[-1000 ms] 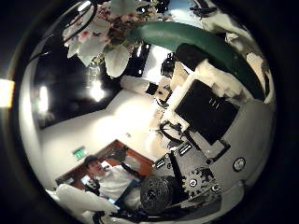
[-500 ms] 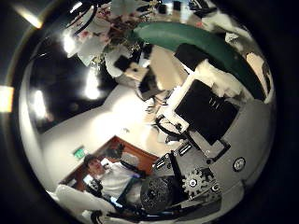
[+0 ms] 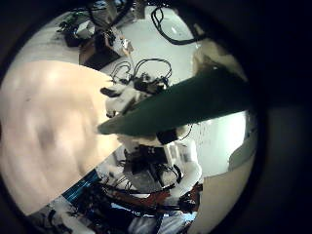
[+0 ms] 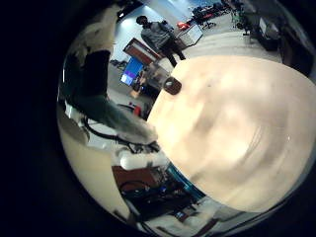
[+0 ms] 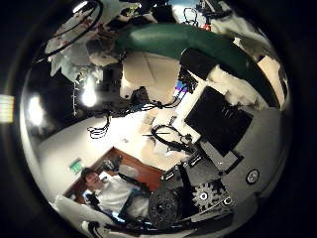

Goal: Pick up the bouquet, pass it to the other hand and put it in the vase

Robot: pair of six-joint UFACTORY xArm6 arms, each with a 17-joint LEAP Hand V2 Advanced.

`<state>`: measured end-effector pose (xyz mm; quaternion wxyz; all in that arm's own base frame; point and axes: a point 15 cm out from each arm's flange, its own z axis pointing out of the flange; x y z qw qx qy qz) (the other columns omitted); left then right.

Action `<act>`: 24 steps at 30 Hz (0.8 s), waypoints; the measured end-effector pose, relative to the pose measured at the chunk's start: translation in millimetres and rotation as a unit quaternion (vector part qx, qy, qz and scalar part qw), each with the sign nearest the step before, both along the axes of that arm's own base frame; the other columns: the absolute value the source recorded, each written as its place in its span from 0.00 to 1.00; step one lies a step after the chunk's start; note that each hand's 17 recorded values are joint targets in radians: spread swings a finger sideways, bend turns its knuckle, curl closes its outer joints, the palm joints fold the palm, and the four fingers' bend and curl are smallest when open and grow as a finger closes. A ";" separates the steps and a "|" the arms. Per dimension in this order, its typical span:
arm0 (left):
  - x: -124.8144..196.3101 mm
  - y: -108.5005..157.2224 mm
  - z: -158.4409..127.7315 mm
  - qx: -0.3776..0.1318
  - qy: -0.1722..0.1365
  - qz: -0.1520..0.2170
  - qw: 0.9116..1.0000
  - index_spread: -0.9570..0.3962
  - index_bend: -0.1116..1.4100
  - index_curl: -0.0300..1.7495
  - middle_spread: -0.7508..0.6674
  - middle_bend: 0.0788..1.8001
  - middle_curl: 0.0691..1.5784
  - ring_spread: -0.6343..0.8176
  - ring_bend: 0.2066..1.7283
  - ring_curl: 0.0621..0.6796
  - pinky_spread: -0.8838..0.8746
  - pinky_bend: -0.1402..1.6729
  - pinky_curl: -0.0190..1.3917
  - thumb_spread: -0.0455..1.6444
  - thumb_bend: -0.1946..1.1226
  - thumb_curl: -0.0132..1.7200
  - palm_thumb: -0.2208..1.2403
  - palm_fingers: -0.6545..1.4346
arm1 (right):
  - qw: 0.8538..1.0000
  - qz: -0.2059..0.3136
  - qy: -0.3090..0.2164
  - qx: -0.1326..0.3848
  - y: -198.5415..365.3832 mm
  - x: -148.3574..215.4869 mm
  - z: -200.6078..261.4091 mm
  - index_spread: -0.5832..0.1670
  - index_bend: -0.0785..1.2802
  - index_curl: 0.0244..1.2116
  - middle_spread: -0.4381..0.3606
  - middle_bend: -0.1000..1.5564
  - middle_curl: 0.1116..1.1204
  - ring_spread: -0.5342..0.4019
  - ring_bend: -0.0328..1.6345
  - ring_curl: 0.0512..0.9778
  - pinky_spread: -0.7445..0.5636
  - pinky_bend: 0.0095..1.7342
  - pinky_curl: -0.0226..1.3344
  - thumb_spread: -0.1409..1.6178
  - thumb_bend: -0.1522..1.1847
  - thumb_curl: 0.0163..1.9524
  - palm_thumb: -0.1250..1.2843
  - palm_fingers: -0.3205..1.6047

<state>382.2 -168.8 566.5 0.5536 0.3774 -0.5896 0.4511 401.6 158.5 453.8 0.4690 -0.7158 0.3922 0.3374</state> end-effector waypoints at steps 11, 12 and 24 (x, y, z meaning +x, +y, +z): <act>3.7 21.0 29.3 0.003 -0.071 0.051 0.996 0.25 0.60 0.49 0.19 0.64 0.56 0.15 0.86 0.88 0.25 0.90 0.46 0.67 0.24 0.38 0.78 0.79 | 0.997 -0.046 0.047 0.032 -32.2 5.2 -27.5 0.30 0.39 0.38 0.44 0.48 0.38 0.42 0.67 0.42 0.45 0.54 0.57 0.64 0.09 0.36 0.63 0.11; 4.8 26.7 31.9 0.005 -0.076 0.059 0.995 0.25 0.60 0.51 0.18 0.64 0.56 0.15 0.86 0.88 0.25 0.91 0.46 0.67 0.24 0.38 0.78 0.78 | 0.997 -0.047 0.047 0.035 -31.7 5.9 -25.7 0.29 0.37 0.36 0.45 0.46 0.36 0.44 0.64 0.39 0.49 0.52 0.55 0.64 0.09 0.35 0.63 0.11; 11.8 91.4 86.0 0.049 -0.170 0.147 0.973 0.20 0.59 0.62 0.18 0.67 0.58 0.16 0.89 0.91 0.25 0.91 0.53 0.68 0.20 0.43 0.79 0.76 | 0.994 -0.032 0.080 0.074 -19.7 8.0 -15.8 0.24 0.17 0.26 0.62 0.22 0.22 0.73 0.37 0.21 0.84 0.34 0.38 0.64 0.09 0.27 0.56 0.11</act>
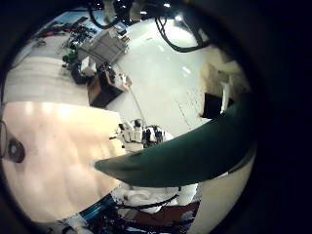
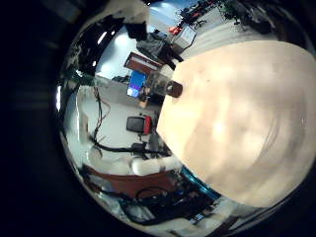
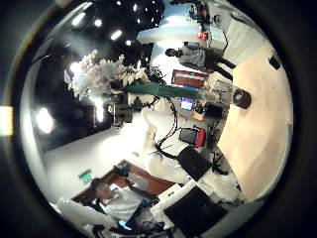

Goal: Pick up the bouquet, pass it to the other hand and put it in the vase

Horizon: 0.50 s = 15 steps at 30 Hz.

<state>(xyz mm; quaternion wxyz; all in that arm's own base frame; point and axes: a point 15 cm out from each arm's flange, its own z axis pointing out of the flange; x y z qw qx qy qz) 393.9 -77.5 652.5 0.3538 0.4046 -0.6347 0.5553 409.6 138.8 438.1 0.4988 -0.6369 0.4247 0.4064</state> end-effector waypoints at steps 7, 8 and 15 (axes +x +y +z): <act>-1.2 35.1 23.9 0.023 -0.045 0.051 0.997 0.18 0.57 0.66 0.18 0.67 0.59 0.16 0.90 0.91 0.25 0.90 0.56 0.69 0.18 0.44 0.80 0.76 | 1.000 -0.002 0.011 0.012 6.3 3.7 3.9 0.24 0.15 0.21 0.65 0.18 0.20 0.76 0.32 0.19 0.86 0.31 0.33 0.65 0.09 0.24 0.55 0.13; -0.4 43.3 27.8 0.026 -0.052 0.063 0.996 0.18 0.57 0.67 0.18 0.67 0.59 0.16 0.90 0.91 0.25 0.90 0.57 0.69 0.18 0.44 0.80 0.76 | 1.000 -0.003 0.011 0.012 6.2 4.1 3.5 0.24 0.15 0.21 0.65 0.18 0.20 0.76 0.32 0.18 0.86 0.31 0.33 0.65 0.09 0.24 0.55 0.13; 8.9 101.6 35.5 0.036 -0.087 0.140 0.986 0.17 0.55 0.70 0.19 0.68 0.59 0.16 0.90 0.91 0.24 0.89 0.59 0.68 0.16 0.46 0.80 0.76 | 1.000 0.001 0.016 0.012 11.1 2.6 0.9 0.24 0.16 0.18 0.66 0.17 0.19 0.77 0.30 0.18 0.87 0.30 0.31 0.65 0.09 0.23 0.56 0.14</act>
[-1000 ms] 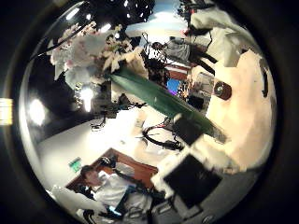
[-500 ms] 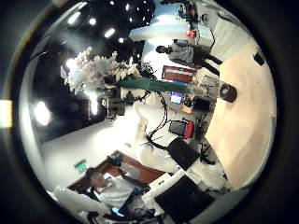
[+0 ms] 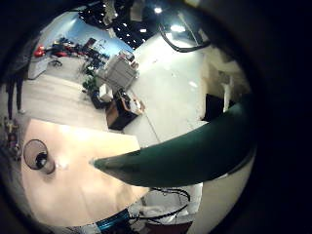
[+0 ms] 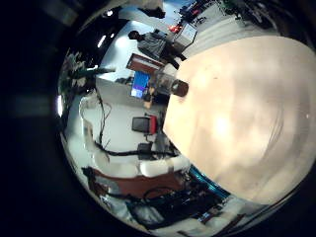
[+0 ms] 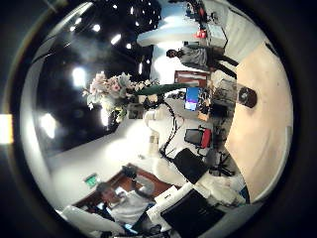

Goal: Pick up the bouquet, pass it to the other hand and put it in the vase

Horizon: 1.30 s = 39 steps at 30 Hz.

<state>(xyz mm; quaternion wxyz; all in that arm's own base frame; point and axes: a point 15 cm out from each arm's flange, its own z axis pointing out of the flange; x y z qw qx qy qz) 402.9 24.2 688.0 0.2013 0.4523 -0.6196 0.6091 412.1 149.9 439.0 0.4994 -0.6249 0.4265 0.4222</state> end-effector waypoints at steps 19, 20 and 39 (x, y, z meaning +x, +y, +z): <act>38.6 104.2 -70.7 0.026 0.033 0.102 0.994 0.16 0.51 0.75 0.19 0.67 0.59 0.16 0.89 0.90 0.23 0.85 0.64 0.68 0.14 0.48 0.82 0.77 | 1.000 0.003 0.010 -0.001 5.0 10.9 -10.8 0.26 0.18 0.20 0.64 0.17 0.18 0.77 0.27 0.19 0.86 0.28 0.27 0.65 0.09 0.22 0.57 0.16; 40.4 108.1 -76.7 0.027 0.037 0.104 0.994 0.16 0.50 0.75 0.19 0.67 0.59 0.16 0.89 0.90 0.23 0.85 0.64 0.68 0.14 0.48 0.82 0.77 | 1.000 0.004 0.009 -0.002 6.2 10.9 -9.5 0.26 0.18 0.20 0.64 0.17 0.18 0.77 0.27 0.19 0.86 0.28 0.27 0.65 0.10 0.22 0.57 0.16; 77.2 126.4 -141.5 -0.003 0.092 0.091 0.992 0.16 0.46 0.77 0.18 0.66 0.59 0.16 0.87 0.89 0.21 0.81 0.68 0.67 0.14 0.48 0.79 0.78 | 1.000 0.008 0.014 -0.004 8.8 9.3 -13.0 0.26 0.19 0.22 0.64 0.17 0.18 0.75 0.26 0.20 0.86 0.27 0.25 0.65 0.09 0.22 0.58 0.17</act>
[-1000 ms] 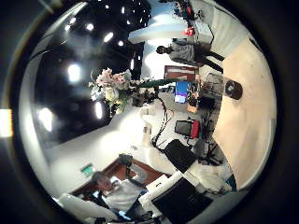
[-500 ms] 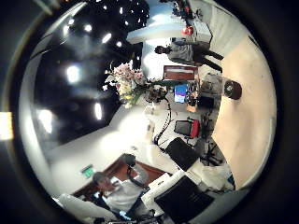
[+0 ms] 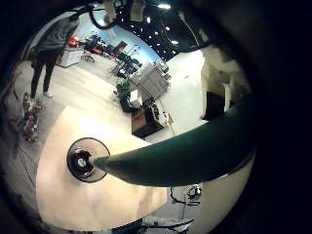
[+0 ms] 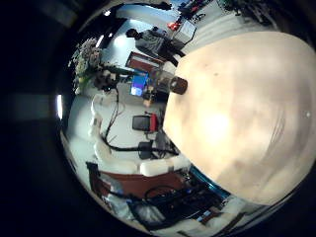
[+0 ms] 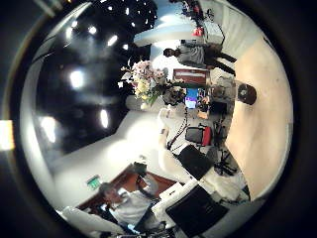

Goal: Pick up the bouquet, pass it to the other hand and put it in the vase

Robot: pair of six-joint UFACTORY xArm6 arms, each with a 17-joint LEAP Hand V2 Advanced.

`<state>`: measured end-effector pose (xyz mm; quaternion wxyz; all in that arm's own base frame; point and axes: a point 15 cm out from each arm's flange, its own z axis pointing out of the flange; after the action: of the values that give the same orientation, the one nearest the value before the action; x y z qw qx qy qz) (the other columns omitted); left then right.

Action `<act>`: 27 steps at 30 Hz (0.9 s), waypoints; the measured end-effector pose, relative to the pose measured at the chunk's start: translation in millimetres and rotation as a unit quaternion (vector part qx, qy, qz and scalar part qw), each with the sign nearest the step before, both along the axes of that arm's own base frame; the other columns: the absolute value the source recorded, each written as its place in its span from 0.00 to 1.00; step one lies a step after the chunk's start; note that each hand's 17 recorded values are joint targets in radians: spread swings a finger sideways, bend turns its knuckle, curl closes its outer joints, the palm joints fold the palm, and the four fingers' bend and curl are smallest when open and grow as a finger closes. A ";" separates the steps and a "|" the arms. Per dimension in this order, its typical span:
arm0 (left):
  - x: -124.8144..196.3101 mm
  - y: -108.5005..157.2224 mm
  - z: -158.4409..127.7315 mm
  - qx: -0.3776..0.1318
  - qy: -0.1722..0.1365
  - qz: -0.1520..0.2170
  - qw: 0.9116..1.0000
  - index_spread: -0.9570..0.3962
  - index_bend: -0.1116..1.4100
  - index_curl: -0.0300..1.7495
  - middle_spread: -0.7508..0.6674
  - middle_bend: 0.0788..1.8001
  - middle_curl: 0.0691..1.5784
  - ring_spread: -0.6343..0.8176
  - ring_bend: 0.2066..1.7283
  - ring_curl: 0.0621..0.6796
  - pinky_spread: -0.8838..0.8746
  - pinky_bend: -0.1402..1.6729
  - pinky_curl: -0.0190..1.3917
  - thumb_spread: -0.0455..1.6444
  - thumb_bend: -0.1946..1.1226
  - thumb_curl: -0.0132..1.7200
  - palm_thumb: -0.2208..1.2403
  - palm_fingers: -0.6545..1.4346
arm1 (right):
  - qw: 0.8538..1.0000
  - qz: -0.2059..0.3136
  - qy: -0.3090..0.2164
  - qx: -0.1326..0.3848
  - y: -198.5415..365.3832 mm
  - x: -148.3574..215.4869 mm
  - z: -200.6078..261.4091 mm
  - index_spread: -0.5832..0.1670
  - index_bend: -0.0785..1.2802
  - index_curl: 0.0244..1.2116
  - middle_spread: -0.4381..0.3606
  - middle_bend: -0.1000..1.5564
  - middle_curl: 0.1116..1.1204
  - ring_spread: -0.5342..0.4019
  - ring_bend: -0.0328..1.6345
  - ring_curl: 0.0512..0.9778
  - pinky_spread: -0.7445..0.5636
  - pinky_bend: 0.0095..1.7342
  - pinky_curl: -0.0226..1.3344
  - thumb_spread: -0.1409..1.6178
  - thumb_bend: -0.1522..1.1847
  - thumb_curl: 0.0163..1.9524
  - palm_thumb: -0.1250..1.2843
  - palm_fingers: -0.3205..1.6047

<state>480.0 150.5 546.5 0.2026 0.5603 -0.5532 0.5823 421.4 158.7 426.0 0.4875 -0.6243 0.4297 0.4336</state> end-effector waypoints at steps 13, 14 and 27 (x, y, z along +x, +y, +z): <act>10.7 11.0 -29.4 -0.079 -0.016 -0.026 0.996 0.18 0.35 0.76 0.19 0.60 0.57 0.15 0.79 0.81 0.19 0.72 0.65 0.63 0.10 0.38 0.60 0.64 | 1.000 0.008 0.001 -0.001 0.3 -3.9 -2.0 0.27 0.20 0.25 0.63 0.17 0.17 0.76 0.24 0.20 0.86 0.25 0.24 0.65 0.10 0.22 0.59 0.20; 7.3 9.8 -31.4 -0.089 -0.017 -0.035 0.995 0.21 0.33 0.74 0.22 0.59 0.58 0.17 0.71 0.84 0.21 0.63 0.65 0.62 0.09 0.36 0.53 0.45 | 1.000 0.008 0.001 -0.001 0.4 -4.2 -1.9 0.27 0.20 0.25 0.63 0.16 0.17 0.76 0.24 0.20 0.86 0.25 0.24 0.65 0.10 0.22 0.59 0.20; -12.4 42.9 -55.1 -0.107 -0.027 -0.041 0.993 0.63 0.09 0.36 0.84 0.05 0.24 0.79 0.25 0.25 0.83 0.22 0.38 0.48 0.11 0.23 0.15 0.16 | 1.000 0.015 0.000 0.003 0.8 -8.3 0.9 0.29 0.19 0.25 0.60 0.17 0.17 0.76 0.23 0.20 0.89 0.23 0.24 0.66 0.10 0.22 0.59 0.24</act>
<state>467.6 193.4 491.4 0.2697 0.4963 -0.5154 0.6444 413.1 159.5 426.9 0.4825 -0.6293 0.4191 0.4422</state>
